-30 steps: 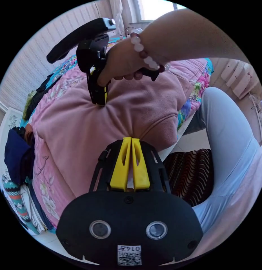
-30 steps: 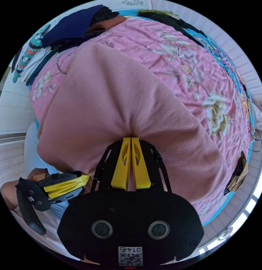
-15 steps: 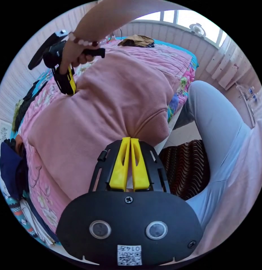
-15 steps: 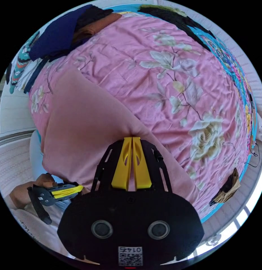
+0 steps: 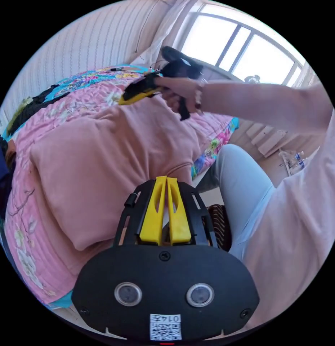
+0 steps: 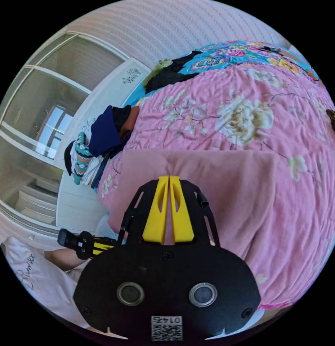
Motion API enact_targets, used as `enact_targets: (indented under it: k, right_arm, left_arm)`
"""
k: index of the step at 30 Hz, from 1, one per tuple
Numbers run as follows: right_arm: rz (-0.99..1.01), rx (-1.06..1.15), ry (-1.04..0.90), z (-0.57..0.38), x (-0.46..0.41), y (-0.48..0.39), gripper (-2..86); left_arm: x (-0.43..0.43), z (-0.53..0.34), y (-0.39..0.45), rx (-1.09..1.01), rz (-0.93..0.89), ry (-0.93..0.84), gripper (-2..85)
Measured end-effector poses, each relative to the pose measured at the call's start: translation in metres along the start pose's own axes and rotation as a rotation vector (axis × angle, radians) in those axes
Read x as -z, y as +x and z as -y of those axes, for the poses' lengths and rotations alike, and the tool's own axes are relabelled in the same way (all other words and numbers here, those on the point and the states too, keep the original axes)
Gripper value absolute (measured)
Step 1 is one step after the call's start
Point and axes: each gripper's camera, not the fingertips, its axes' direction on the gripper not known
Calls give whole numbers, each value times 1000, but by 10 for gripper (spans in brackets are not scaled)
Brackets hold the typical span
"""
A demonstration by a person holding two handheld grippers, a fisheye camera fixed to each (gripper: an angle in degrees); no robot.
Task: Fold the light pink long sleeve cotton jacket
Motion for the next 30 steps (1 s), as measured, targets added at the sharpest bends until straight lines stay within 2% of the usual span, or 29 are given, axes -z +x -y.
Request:
enact_targets:
  k: [3, 5, 10, 15, 17, 22, 24, 26, 27, 30]
  right_arm:
    - [-164, -90, 69, -84, 91, 32, 23]
    - [-220, -193, 68, -140, 133, 58, 70]
    - [-129, -329, 55, -193, 166, 84, 103]
    - [11, -351, 34, -188, 200, 89, 55]
    - [170, -296, 92, -179, 232, 78, 40]
    - [305, -154, 58, -154, 259, 38, 30]
    - [349, -101, 42, -145, 265, 24, 31]
    - [290, -25, 20, -136, 277, 15, 37]
    - [282, -27, 22, -135, 282, 18, 39]
    - [314, -186, 170, -139, 308, 67, 51]
  left_arm:
    - [9, -1, 20, -46, 81, 96, 15]
    - [6, 4, 36, -107, 7, 130, 59]
    - [-18, 25, 72, -217, 51, 62, 105]
    - [-39, 47, 95, -233, 78, -1, 132]
    - [-43, 57, 108, -274, 87, -7, 137]
    - [-47, 69, 120, -262, 166, -8, 149]
    - [-48, 71, 115, -187, 216, -31, 114]
    - [-46, 71, 108, -151, 228, -58, 47]
    - [-45, 70, 107, -150, 220, -57, 43]
    - [-41, 67, 104, -165, 217, -68, 36]
